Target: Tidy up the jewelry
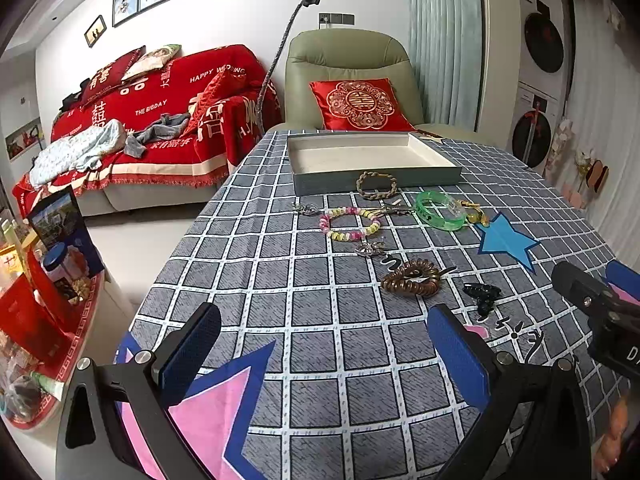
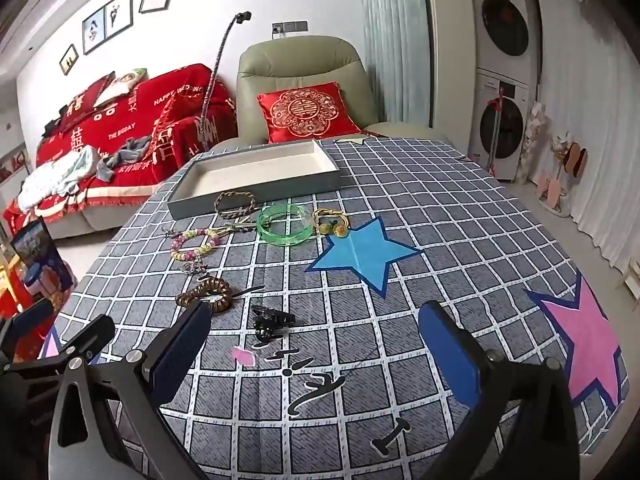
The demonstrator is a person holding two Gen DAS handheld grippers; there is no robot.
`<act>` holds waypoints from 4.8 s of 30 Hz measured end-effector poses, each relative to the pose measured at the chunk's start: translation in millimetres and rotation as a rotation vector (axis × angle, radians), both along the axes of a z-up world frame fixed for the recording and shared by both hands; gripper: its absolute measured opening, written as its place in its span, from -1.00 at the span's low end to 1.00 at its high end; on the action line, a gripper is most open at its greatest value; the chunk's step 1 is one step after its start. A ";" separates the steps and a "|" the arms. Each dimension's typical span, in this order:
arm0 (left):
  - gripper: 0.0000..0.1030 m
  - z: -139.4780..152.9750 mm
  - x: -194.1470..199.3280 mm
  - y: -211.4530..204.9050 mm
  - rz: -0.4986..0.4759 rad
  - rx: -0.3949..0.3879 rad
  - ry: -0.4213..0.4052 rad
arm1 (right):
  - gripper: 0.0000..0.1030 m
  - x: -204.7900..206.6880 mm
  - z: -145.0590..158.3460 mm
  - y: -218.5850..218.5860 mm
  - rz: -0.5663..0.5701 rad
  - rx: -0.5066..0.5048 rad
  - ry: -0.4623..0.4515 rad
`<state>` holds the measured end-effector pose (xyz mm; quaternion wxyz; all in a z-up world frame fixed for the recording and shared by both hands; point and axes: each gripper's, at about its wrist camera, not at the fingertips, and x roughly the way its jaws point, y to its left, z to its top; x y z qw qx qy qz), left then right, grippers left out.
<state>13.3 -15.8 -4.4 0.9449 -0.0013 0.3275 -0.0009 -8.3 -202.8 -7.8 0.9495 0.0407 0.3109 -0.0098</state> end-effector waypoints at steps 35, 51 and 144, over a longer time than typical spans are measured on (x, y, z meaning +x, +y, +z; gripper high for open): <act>1.00 -4.9 1.0 6.4 0.024 -0.013 0.030 | 1.00 2.9 -6.9 -1.4 0.007 0.027 0.007; 1.00 -7.4 0.8 7.9 0.026 -0.013 0.035 | 1.00 2.4 -8.2 -1.0 0.012 0.033 0.008; 1.00 -23.3 76.0 -7.8 -0.137 -0.076 0.242 | 1.00 27.0 -22.3 -25.7 0.059 0.102 0.165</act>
